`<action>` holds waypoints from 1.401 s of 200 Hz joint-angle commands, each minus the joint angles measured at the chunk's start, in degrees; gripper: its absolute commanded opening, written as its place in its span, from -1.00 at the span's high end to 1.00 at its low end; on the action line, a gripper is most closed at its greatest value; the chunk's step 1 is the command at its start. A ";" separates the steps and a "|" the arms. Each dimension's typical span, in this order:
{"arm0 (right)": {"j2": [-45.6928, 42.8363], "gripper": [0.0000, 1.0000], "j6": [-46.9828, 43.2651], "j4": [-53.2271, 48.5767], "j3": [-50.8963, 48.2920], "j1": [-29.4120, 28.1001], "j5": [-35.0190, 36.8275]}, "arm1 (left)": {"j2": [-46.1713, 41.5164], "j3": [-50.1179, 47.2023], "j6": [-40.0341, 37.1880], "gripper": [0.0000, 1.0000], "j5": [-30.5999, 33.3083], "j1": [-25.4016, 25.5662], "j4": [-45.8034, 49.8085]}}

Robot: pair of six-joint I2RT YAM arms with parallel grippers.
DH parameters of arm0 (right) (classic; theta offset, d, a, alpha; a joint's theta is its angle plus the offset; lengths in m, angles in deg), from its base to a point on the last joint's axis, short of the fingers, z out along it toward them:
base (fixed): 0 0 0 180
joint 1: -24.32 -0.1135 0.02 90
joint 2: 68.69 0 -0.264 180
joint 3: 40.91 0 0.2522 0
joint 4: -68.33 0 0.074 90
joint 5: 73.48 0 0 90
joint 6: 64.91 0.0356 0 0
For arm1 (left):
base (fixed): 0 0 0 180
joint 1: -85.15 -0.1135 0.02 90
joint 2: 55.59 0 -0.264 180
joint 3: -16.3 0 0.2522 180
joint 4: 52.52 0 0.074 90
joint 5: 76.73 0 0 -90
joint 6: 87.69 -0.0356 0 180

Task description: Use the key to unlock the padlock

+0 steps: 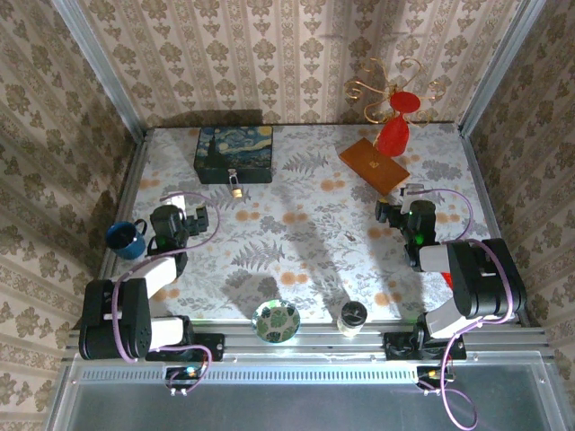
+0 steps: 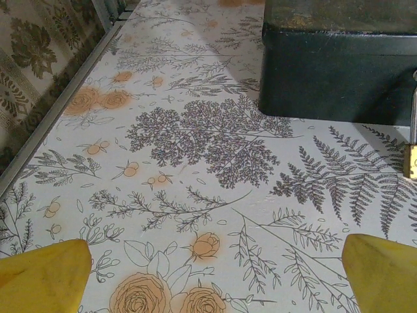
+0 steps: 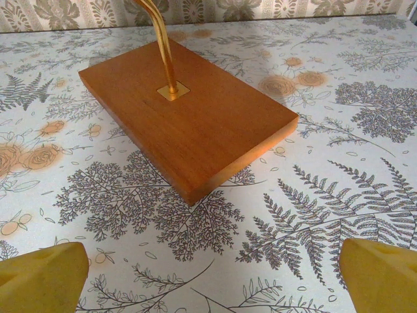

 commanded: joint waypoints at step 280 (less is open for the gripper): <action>-33.85 -1.00 17.47 -65.64 15.29 -26.50 20.74 | -14.51 14.41 18.76 -1.00 1.41 -0.15 24.69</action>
